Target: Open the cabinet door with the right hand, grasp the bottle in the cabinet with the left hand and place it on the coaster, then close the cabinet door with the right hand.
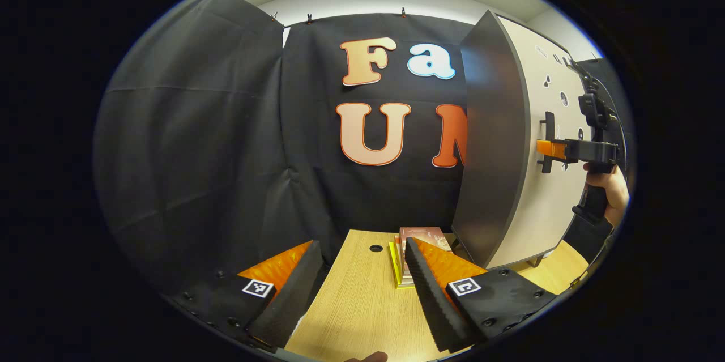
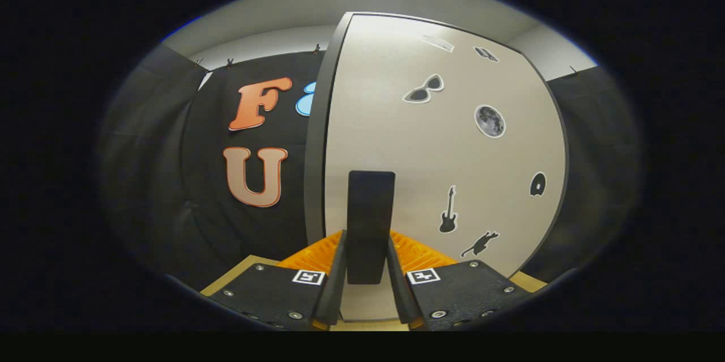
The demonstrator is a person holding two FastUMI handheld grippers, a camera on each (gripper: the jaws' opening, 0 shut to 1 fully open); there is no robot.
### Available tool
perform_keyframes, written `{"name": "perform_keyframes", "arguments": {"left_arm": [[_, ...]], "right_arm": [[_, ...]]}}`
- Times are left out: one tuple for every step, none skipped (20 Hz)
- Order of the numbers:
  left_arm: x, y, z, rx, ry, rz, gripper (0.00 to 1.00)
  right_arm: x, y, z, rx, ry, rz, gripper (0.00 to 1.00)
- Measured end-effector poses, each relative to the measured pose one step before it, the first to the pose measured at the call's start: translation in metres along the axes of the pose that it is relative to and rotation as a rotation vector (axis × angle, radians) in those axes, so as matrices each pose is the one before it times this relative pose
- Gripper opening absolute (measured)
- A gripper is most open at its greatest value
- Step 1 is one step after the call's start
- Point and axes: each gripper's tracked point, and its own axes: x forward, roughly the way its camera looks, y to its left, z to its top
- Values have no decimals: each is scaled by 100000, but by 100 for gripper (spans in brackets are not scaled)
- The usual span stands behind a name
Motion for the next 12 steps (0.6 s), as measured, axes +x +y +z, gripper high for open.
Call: {"name": "perform_keyframes", "arguments": {"left_arm": [[-267,87,93,-23,-144,117,96],[-198,19,71,164,-111,141,96],[-236,-15,-79,83,-27,156,96],[-244,-105,-46,136,153,130,96],[-138,10,86,189,-55,-14,96],[-344,-38,87,178,-443,268,96],[-363,-77,209,43,-516,256,98],[-412,-123,192,-143,-400,93,96],[-590,-237,21,-103,-164,-31,96],[-590,-291,-137,75,41,-14,96],[-477,-233,22,151,-10,160,96],[-574,-265,39,71,-97,75,96]], "right_arm": [[-175,-36,-48,2252,388,-45,37],[35,-4,60,1371,-37,-235,35],[-53,26,7,-521,-394,-196,34],[-104,9,-21,-1483,-501,-244,33],[-76,19,-71,-142,-330,-167,33],[-43,-64,71,1051,200,87,31],[-248,-71,-70,2082,751,-121,30],[-223,-39,4,1010,757,-3,26],[-184,-35,8,-56,455,156,28],[-189,-33,6,311,631,189,25],[-357,-34,48,484,312,403,25],[-418,85,5,349,520,509,25]]}}
